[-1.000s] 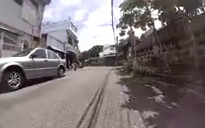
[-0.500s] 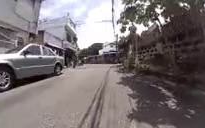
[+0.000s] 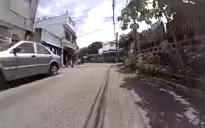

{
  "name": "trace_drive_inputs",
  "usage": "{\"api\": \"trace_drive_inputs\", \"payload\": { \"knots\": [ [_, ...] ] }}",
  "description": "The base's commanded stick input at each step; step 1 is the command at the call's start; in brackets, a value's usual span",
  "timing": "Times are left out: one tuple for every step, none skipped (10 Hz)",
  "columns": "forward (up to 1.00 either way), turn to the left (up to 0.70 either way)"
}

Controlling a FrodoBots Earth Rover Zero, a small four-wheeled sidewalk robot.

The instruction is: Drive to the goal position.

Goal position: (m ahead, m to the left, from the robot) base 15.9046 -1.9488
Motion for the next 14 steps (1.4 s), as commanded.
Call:
{"api": "trace_drive_inputs", "payload": {
  "knots": [
    [0.70, 0.00],
    [0.70, 0.00],
    [0.70, 0.00],
    [0.70, 0.00],
    [0.70, 0.00],
    [0.70, 0.00],
    [0.70, 0.00],
    [0.70, 0.00],
    [0.70, 0.00],
    [0.70, 0.00],
    [0.70, 0.00],
    [0.70, 0.00],
    [0.70, 0.00],
    [0.70, 0.00]
  ]
}}
